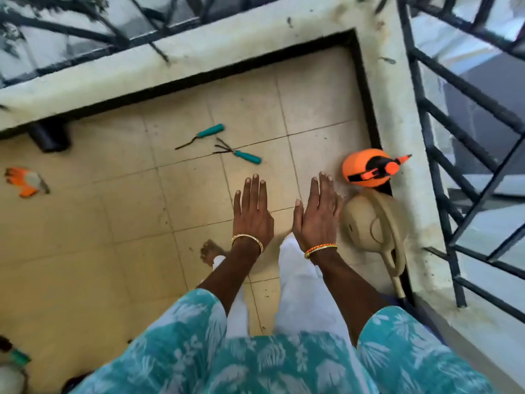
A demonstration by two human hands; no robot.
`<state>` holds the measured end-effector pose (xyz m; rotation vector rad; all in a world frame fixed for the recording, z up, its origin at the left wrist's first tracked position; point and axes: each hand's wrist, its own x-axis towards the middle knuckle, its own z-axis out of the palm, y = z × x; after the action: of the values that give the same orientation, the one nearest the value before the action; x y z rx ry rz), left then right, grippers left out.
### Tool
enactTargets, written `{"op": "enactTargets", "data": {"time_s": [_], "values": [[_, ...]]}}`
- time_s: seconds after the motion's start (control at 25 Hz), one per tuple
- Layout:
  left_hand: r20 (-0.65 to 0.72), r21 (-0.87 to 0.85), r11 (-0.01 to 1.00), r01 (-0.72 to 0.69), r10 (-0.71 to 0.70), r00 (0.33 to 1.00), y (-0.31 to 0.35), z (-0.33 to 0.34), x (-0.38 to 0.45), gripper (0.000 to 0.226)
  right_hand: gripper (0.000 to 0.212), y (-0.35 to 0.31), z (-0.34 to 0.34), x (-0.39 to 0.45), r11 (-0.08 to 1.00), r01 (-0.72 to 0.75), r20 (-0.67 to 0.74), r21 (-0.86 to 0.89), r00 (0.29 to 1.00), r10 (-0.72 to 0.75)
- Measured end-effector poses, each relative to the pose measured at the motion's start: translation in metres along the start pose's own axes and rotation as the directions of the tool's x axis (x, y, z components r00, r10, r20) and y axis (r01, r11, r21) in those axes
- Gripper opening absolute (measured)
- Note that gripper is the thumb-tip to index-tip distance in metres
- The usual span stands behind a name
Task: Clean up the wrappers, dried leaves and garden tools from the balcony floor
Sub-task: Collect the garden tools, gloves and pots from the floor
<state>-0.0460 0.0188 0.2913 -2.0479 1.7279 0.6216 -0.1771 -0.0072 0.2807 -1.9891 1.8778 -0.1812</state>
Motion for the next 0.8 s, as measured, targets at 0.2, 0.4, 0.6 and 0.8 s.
{"op": "enactTargets", "data": {"time_s": [0.2, 0.4, 0.6, 0.8], "values": [[-0.09, -0.112, 0.978, 0.179, -0.189, 0.978, -0.087, -0.042, -0.072, 0.079, 0.06, -0.112, -0.033, -0.037, 0.962, 0.269, 0.113, -0.048, 0.958, -0.262], [-0.173, -0.254, 0.927, 0.276, -0.324, 0.93, -0.209, -0.057, -0.17, 0.076, 0.064, -0.22, -0.044, -0.1, 0.844, 0.517, 0.173, -0.145, 0.853, -0.493], [-0.195, -0.29, 0.829, 0.479, -0.541, 0.818, -0.327, -0.047, -0.273, 0.08, 0.064, -0.355, -0.024, -0.175, 0.661, 0.745, 0.126, -0.096, 0.667, -0.734], [-0.108, -0.442, 0.588, 0.677, -0.784, 0.611, -0.406, -0.023, -0.358, 0.08, 0.064, -0.472, 0.01, -0.245, 0.366, 0.931, 0.218, -0.021, 0.361, -0.907]]}}
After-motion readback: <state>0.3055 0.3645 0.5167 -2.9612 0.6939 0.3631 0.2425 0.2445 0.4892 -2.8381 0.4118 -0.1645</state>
